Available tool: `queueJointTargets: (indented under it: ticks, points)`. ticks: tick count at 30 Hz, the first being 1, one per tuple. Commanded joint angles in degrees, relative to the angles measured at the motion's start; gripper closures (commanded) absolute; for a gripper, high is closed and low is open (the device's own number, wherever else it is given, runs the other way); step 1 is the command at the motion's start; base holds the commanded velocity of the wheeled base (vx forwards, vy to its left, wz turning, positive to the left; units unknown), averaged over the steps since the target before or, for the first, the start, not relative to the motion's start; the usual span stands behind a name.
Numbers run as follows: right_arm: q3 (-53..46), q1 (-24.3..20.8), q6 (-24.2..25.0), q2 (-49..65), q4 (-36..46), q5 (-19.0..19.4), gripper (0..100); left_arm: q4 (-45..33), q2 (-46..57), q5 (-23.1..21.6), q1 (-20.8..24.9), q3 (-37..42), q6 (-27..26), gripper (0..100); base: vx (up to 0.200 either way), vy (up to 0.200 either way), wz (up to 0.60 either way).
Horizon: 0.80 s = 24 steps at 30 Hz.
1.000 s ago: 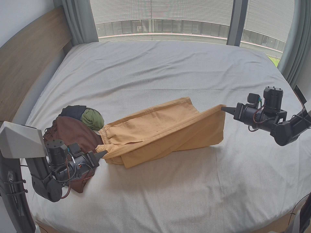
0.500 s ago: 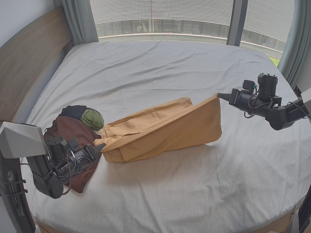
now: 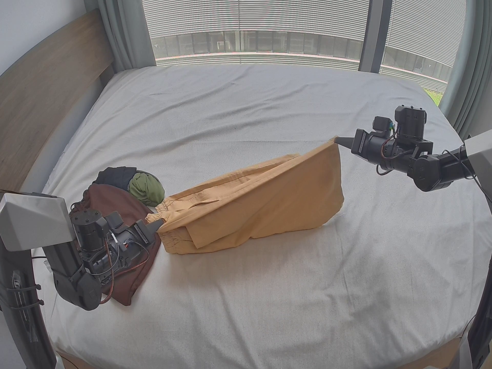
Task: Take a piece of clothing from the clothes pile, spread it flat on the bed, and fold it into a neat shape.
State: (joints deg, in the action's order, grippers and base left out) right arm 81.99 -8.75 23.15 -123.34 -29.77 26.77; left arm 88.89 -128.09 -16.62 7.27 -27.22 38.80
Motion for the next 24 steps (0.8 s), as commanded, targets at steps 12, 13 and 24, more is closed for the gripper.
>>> queueJointTargets:
  ticks: [12,13,24]
  points:
    - [9.24,-1.44,1.20,-5.50,1.82,-0.32,100,0.05,-0.94,1.50,-0.67,-1.96,1.89,100,0.000,0.000,0.00]
    - [9.85,-1.35,1.28,-5.77,1.91,-0.32,100,0.05,-1.02,1.50,-0.59,-1.96,1.89,100,0.000,0.000,0.00]
    - [16.18,-1.18,1.28,-8.49,5.42,-0.32,100,0.05,-2.52,1.50,-0.76,-3.28,2.15,100,0.000,0.000,0.00]
